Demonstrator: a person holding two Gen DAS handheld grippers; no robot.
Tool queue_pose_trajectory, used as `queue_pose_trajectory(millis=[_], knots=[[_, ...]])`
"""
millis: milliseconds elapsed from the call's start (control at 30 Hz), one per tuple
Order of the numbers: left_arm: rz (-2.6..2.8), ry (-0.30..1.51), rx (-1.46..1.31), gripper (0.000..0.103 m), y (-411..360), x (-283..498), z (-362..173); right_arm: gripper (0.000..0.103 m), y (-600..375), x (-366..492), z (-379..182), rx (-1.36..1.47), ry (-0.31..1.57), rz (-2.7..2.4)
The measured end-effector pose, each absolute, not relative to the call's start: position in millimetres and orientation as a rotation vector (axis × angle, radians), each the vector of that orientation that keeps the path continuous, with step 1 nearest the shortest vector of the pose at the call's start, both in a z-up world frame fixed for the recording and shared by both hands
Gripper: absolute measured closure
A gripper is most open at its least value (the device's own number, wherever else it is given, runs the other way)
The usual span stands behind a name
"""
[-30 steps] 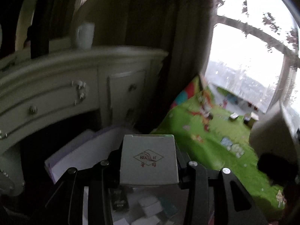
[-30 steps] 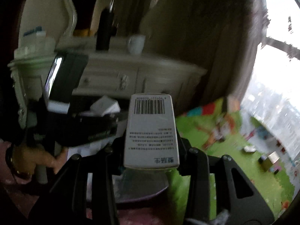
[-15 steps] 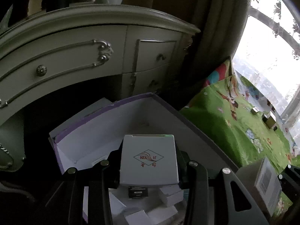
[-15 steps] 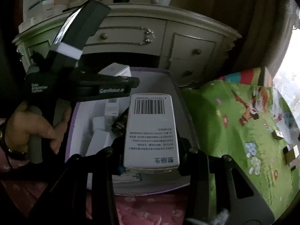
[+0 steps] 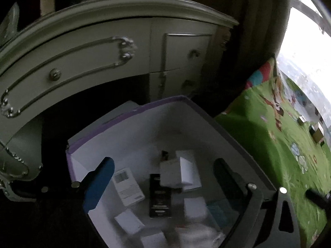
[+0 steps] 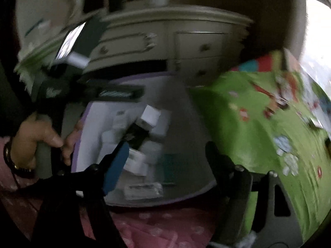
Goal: Organize rigid objects
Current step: 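Move both open tools back over the bed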
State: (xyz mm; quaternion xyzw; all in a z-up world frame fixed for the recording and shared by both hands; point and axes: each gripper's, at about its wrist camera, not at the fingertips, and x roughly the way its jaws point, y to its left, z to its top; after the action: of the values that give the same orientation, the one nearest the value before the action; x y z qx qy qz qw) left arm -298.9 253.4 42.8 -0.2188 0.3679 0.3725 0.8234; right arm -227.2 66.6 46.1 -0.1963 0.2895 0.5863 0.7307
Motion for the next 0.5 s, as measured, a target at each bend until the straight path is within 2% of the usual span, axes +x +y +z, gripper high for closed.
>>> queue_pose_trajectory(millis=[267,333,500], knots=[[0.554,0.821,-0.409,0.005,204,-229,50,0.016,-31,-122,35,-0.165,0.745,0.953],[0.434,0.827,-0.369,0.0,177,-192,48,0.015,-60,-96,26,-0.14,0.775,0.839],[0.132,0.907,-0.248,0.0,100,-89,24,0.015,-133,-29,10,-0.074,0.855,0.594]])
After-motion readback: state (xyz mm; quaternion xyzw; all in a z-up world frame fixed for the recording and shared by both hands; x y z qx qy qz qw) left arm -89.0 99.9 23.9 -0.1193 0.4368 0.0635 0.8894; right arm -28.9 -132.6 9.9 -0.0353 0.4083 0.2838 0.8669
